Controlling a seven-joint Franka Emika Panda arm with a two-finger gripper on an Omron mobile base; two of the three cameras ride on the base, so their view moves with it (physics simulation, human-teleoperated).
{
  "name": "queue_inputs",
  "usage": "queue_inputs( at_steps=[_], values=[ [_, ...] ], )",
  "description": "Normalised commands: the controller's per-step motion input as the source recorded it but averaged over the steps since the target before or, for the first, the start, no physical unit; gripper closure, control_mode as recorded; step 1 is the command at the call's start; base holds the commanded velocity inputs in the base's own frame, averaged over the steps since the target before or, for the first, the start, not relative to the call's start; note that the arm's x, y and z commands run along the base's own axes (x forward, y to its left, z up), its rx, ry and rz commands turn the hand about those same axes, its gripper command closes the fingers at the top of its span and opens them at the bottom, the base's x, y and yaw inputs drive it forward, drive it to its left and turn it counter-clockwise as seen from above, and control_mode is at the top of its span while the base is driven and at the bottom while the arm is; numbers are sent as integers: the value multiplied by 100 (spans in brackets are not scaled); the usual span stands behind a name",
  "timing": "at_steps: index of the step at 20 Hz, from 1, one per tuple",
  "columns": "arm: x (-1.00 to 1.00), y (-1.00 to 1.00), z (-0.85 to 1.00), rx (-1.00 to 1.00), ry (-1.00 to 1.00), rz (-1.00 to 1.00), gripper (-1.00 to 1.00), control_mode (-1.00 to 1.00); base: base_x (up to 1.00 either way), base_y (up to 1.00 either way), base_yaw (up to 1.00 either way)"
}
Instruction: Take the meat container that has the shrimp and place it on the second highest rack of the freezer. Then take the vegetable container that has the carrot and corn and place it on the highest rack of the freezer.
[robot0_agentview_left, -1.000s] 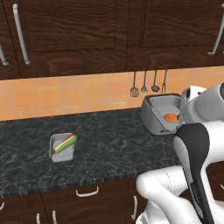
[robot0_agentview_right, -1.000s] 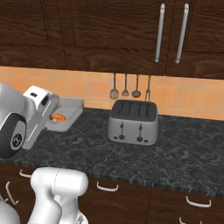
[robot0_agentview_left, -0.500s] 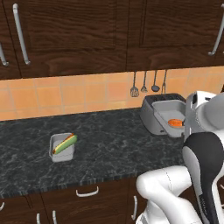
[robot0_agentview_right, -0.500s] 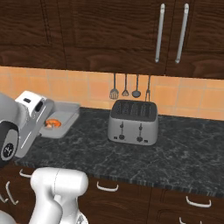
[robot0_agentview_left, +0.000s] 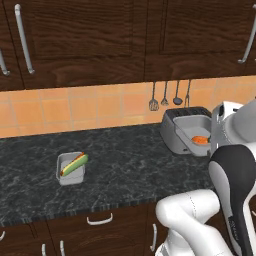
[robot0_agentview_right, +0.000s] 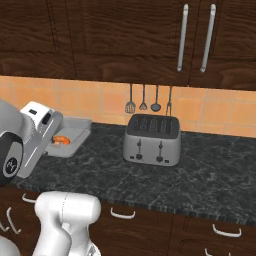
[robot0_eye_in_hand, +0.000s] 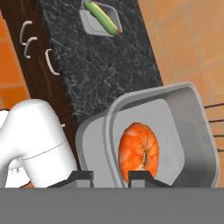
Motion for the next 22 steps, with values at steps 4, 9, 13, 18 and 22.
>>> queue_inputs(
  at_steps=[4,9,13,18,22],
  values=[
    [0,0,0,0,0,0,100,100,-44,11,1],
    [0,0,0,0,0,0,100,100,-78,47,6],
    [0,0,0,0,0,0,100,100,-9,76,-38],
    [0,0,0,0,0,0,100,100,-12,25,-88],
    [0,0,0,0,0,0,100,100,-21,1,-94]
  ],
)
